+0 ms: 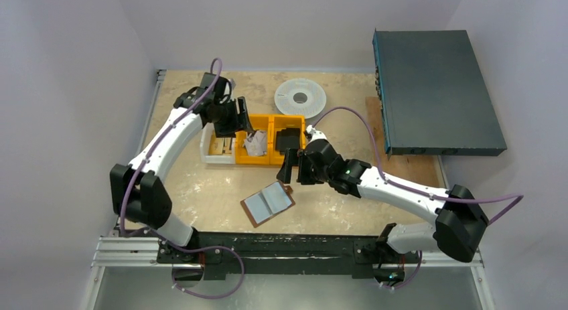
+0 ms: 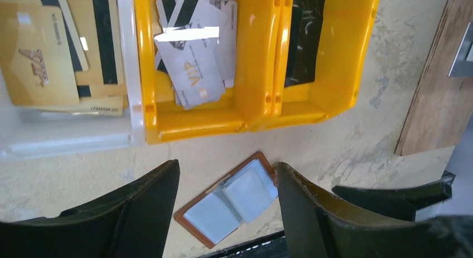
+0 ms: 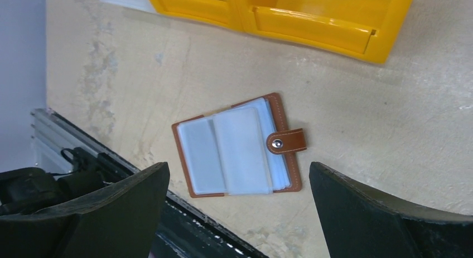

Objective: Take the credit cards out of the card holder
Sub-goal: Place the credit card in the storage box.

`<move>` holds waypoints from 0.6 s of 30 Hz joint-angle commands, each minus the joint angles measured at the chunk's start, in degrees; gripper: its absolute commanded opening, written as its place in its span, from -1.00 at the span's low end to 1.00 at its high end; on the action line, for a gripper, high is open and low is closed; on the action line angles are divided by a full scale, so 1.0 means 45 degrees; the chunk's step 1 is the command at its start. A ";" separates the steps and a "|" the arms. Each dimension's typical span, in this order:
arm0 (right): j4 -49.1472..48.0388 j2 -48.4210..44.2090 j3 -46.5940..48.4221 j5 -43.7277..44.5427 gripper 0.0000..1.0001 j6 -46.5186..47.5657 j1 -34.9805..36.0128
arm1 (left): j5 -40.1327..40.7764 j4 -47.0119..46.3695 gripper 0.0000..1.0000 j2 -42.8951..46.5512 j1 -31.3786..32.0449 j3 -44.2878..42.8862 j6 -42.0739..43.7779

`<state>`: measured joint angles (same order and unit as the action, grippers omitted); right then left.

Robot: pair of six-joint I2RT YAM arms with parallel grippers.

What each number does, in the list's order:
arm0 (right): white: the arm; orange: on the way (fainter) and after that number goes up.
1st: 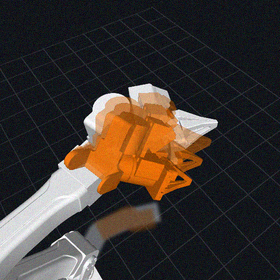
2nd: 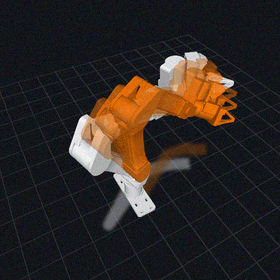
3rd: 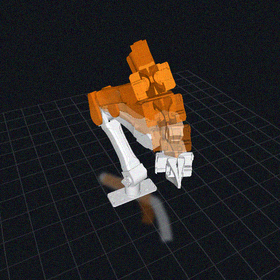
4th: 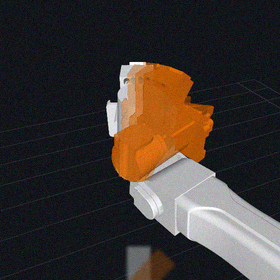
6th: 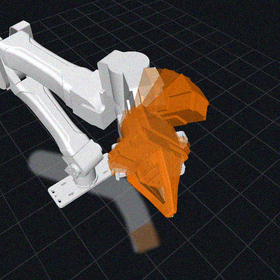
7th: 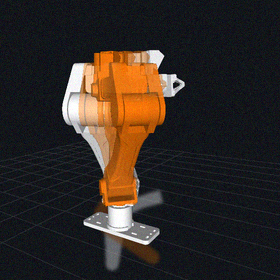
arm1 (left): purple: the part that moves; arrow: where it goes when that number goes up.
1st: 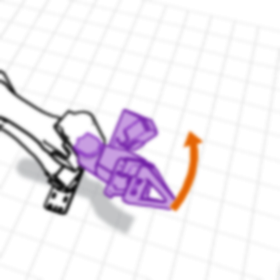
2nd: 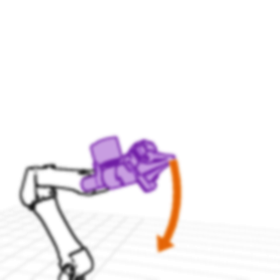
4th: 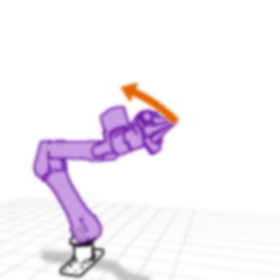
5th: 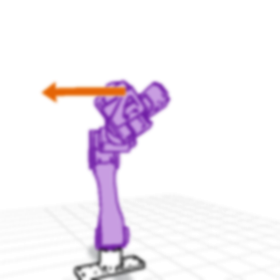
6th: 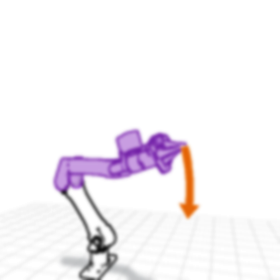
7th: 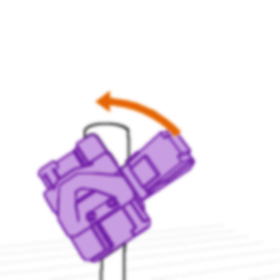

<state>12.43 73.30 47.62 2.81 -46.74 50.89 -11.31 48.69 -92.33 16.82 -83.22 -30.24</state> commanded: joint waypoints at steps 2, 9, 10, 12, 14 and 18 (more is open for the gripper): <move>-0.0011 0.0451 0.0132 0.0733 0.98 0.0437 0.0326 | -0.0103 -0.0018 0.31 0.2304 -0.0028 0.1700 0.0011; 0.0089 0.0647 -0.0240 0.1462 0.90 0.0400 0.1616 | -0.0005 -0.0116 0.31 0.4620 0.0326 0.4142 -0.0314; 0.0180 0.0719 -0.0214 0.1546 0.87 0.0359 0.1754 | 0.0006 -0.0145 0.31 0.4999 0.0384 0.4458 -0.0426; 0.0350 0.0944 -0.0135 0.1568 0.78 0.0347 0.1950 | 0.0094 -0.0144 0.31 0.5497 0.0501 0.5013 -0.0616; 0.0458 0.1208 -0.0076 0.1423 0.64 0.0373 0.2036 | 0.0130 -0.0165 0.30 0.5981 0.0632 0.5597 -0.0760; 0.0349 0.1702 0.0059 0.1203 0.32 0.0587 0.2340 | 0.0184 0.0049 0.30 0.6706 0.0928 0.6507 -0.0805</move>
<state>13.39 79.33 46.63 6.98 -45.25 60.25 -11.09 48.97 -65.43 19.77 -56.86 -32.51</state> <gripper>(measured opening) 0.739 0.654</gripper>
